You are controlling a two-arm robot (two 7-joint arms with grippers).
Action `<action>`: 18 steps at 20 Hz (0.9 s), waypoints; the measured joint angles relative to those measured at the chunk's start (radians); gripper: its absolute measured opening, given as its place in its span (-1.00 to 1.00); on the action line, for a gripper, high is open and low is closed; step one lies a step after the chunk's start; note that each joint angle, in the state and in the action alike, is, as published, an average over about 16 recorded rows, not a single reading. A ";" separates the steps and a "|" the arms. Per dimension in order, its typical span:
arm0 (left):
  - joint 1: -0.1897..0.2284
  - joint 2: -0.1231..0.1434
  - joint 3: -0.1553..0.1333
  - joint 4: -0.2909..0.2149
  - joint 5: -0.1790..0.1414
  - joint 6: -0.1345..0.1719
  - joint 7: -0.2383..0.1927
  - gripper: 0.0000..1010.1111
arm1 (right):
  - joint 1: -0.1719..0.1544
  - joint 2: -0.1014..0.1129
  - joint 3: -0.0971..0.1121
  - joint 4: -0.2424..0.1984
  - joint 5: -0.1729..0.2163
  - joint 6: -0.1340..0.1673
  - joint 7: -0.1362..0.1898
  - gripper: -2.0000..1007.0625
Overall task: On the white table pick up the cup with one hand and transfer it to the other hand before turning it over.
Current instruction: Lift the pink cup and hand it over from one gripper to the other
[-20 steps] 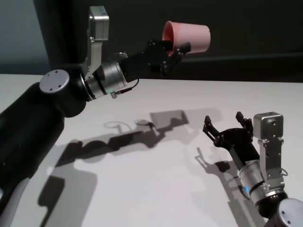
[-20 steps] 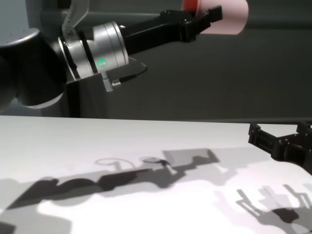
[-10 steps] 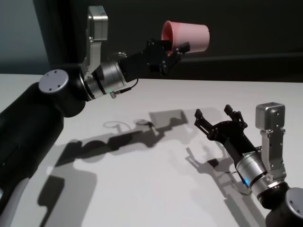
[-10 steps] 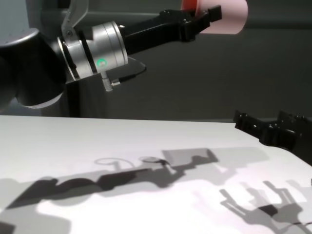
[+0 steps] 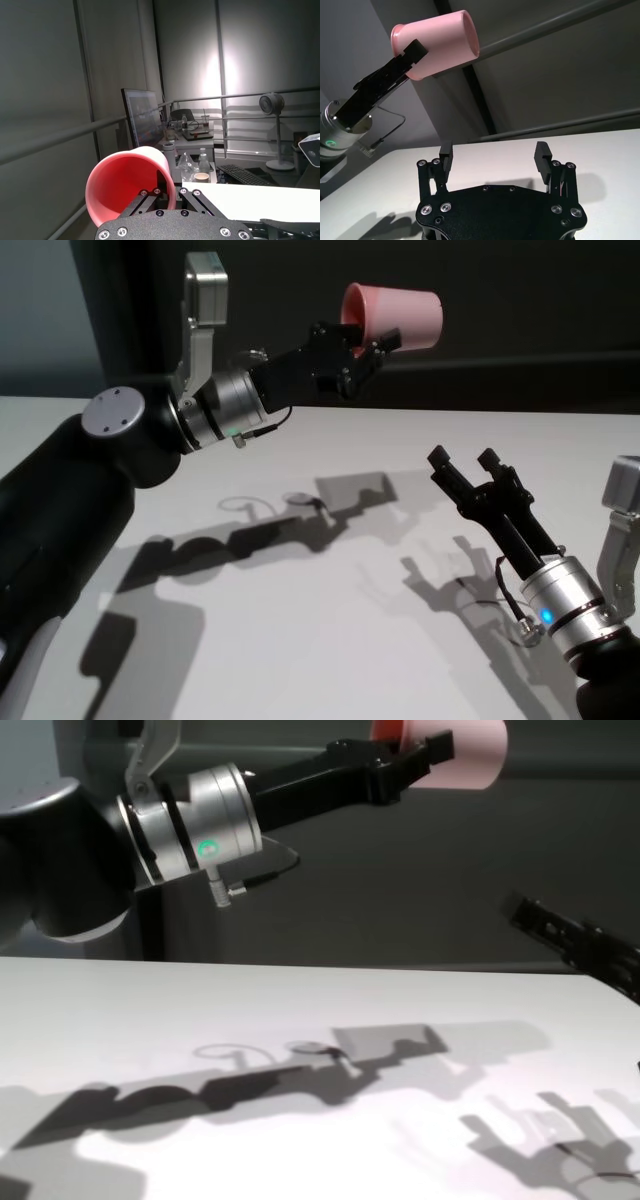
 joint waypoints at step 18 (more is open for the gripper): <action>0.000 0.000 0.000 -0.001 0.000 0.000 0.000 -0.89 | 0.085 -0.106 0.066 0.154 0.412 -0.054 0.231 0.99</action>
